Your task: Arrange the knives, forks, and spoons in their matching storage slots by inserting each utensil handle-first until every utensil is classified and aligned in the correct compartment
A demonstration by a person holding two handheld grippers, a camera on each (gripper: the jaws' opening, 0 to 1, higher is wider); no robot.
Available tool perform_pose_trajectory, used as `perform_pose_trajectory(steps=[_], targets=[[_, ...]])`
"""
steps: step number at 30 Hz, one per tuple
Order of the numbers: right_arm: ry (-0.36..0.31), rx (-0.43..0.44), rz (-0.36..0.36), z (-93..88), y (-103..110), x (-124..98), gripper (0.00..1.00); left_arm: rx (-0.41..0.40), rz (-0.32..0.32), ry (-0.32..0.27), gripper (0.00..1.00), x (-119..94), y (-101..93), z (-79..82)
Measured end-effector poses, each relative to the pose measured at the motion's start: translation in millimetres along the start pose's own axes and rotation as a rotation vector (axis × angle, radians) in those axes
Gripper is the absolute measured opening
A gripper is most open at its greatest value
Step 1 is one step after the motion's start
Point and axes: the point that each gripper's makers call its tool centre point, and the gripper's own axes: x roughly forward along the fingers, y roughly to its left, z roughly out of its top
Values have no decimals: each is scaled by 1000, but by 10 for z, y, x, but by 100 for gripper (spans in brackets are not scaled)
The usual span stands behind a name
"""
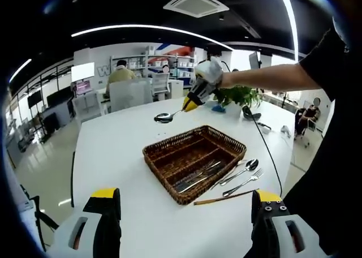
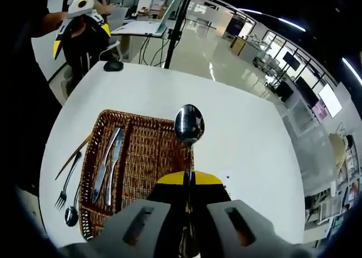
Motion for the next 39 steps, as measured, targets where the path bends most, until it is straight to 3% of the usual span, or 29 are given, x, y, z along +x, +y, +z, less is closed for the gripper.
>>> perform_pose_trajectory(steps=[9,23,39], targets=[[1,7,14,-68,-122,103,0,-5,14,-9,100,-20,18,19],[-25,-2,-6,25,-235,95,0,-18,24,-11,100,-4,49,37],[-26,-11,9,-92,-118,355,0,-40,30,1,100,75,119,-9]])
